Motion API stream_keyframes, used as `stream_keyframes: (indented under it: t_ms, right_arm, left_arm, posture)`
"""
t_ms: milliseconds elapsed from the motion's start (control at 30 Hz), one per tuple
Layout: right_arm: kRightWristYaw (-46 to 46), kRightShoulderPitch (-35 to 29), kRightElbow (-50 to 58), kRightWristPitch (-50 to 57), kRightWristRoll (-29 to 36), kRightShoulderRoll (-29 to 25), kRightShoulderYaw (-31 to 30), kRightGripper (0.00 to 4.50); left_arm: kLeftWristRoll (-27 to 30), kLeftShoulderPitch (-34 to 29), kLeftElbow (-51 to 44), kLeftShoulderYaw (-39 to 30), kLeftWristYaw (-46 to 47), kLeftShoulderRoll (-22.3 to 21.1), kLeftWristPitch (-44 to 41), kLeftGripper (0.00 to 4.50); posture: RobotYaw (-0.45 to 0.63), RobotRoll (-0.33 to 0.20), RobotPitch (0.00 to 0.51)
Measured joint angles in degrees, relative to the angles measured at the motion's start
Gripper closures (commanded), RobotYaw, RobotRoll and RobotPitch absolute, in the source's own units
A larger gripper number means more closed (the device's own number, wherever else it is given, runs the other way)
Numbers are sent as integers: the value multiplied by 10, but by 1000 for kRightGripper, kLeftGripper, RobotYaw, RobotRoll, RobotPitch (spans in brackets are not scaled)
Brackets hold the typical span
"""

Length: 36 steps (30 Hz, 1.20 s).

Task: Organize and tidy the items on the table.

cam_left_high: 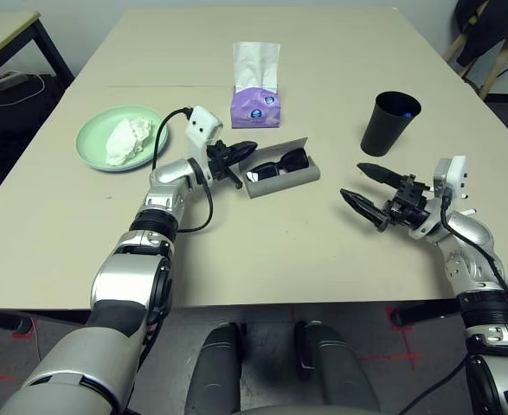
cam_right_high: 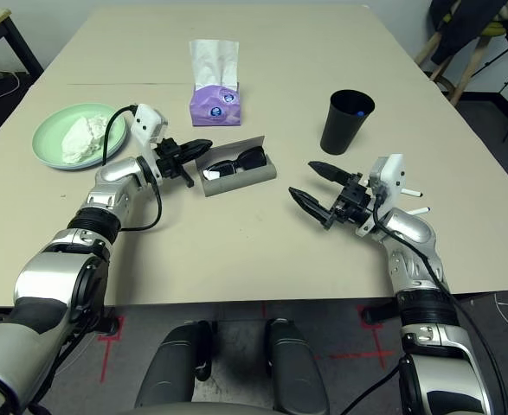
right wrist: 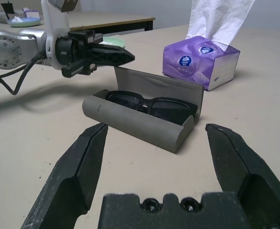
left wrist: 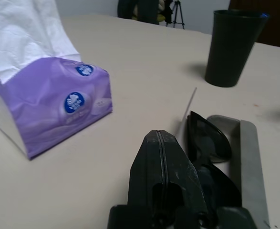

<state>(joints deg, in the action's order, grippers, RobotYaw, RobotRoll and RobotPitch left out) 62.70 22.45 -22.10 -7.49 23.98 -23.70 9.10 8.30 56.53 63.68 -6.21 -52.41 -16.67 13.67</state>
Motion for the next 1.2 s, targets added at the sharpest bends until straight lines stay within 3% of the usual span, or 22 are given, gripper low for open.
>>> stream_keyframes:
  t_ms: [267, 567, 833, 1200]
  right_arm:
    - [1, 0, 0, 0, 0, 0, 0, 0]
    - [1, 0, 1, 0, 0, 0, 0, 0]
    - [1, 0, 1, -1, 1, -2, 0, 0]
    - [-4, 11, 0, -3, 1, -3, 4, 0]
  left_arm:
    - [10, 13, 4, -29, 44, 0, -1, 4485]
    - [-52, 9, 27, 27, 65, -16, -17, 4485]
    - [-50, 3, 21, 31, -22, -10, -20, 4485]
    - [-40, -46, -67, 56, -124, -22, -80, 4485]
  posture:
    - [-20, 0, 121]
    - [-31, 0, 123]
    - [-31, 0, 120]
    - [-25, 0, 119]
